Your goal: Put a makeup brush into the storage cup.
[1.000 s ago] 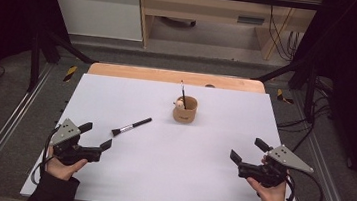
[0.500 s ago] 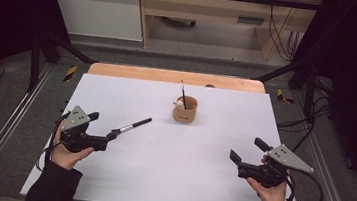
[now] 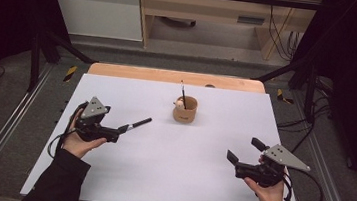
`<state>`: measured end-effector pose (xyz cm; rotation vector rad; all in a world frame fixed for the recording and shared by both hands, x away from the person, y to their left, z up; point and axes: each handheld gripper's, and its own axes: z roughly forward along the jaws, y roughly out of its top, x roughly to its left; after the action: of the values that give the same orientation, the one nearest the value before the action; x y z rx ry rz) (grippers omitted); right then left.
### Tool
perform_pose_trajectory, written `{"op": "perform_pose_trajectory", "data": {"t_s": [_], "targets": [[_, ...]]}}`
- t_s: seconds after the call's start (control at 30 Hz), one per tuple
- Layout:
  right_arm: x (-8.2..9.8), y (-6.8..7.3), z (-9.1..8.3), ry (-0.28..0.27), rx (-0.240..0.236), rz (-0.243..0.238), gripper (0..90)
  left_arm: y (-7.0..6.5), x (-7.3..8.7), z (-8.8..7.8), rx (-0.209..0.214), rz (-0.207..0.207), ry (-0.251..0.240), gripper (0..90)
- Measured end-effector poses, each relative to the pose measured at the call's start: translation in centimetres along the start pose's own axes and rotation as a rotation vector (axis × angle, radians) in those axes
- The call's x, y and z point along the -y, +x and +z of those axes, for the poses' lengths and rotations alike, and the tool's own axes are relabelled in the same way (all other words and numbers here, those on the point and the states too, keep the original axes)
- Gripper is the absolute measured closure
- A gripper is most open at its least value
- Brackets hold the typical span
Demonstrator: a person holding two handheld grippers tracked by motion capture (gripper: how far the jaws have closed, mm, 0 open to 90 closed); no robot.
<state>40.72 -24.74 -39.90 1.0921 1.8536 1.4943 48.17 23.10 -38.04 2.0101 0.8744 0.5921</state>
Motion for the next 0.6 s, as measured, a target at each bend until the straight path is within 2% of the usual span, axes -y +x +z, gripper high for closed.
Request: {"op": "perform_pose_trajectory", "data": {"t_s": [0.27, 0.6], "targets": [[0.0, 0.2, 0.2, 0.005, -0.007, -0.007, 4.0, -0.1, -0.4, 2.0, 0.019, 0.029, 0.072, 9.7], [0.1, 0.5, 0.6, 0.013, -0.015, -0.01, 4.0, 0.2, -1.2, 4.4, 0.009, 0.061, 0.167, 10.3]]}}
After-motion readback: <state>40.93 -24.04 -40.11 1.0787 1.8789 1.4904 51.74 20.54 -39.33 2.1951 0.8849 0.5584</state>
